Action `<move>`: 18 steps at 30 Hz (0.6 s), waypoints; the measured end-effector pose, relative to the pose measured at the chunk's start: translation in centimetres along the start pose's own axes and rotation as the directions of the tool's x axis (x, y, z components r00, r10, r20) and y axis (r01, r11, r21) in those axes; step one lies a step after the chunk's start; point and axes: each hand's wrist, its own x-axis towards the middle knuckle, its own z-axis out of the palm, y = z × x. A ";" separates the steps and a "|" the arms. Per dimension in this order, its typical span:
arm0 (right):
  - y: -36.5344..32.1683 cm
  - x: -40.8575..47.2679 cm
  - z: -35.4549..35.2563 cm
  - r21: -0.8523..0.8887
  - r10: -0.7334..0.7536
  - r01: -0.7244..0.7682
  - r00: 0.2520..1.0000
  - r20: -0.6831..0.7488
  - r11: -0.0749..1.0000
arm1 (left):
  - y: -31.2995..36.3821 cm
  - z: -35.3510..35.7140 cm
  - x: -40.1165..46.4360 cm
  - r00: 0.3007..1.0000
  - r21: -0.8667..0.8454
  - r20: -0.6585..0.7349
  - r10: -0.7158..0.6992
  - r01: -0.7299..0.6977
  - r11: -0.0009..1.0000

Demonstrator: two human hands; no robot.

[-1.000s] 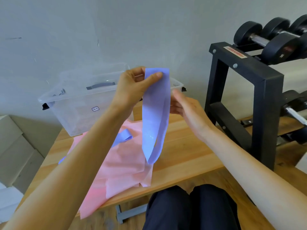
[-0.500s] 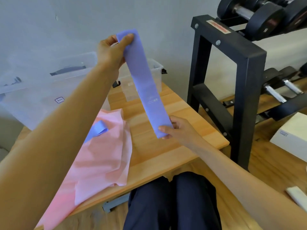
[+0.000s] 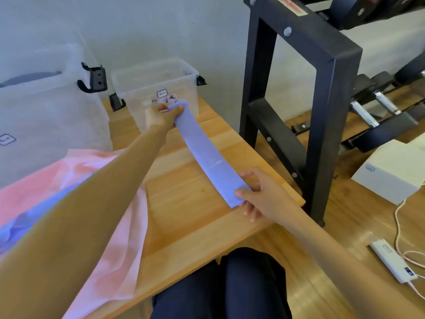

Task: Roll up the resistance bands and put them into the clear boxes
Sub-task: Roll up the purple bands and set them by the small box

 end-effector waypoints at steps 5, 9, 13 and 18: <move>0.6 0.4 -0.9 -0.272 -0.093 0.081 0.995 -0.030 0.959 | -2.7 2.6 1.6 0.999 0.089 0.044 -0.005 0.001 0.996; 0.9 0.6 -1.4 -0.472 -0.184 0.138 0.981 -0.054 0.871 | -4.0 3.8 2.7 0.995 0.156 0.092 0.029 -0.043 0.987; 1.8 0.8 -1.4 -0.720 -0.385 0.173 0.912 -0.141 0.673 | -4.9 4.9 3.1 0.976 0.332 0.131 0.177 -0.211 0.919; 3.1 1.6 -0.5 -0.783 -0.682 0.429 0.732 0.009 0.450 | -5.7 5.0 3.3 0.922 0.523 0.192 0.336 -0.386 0.760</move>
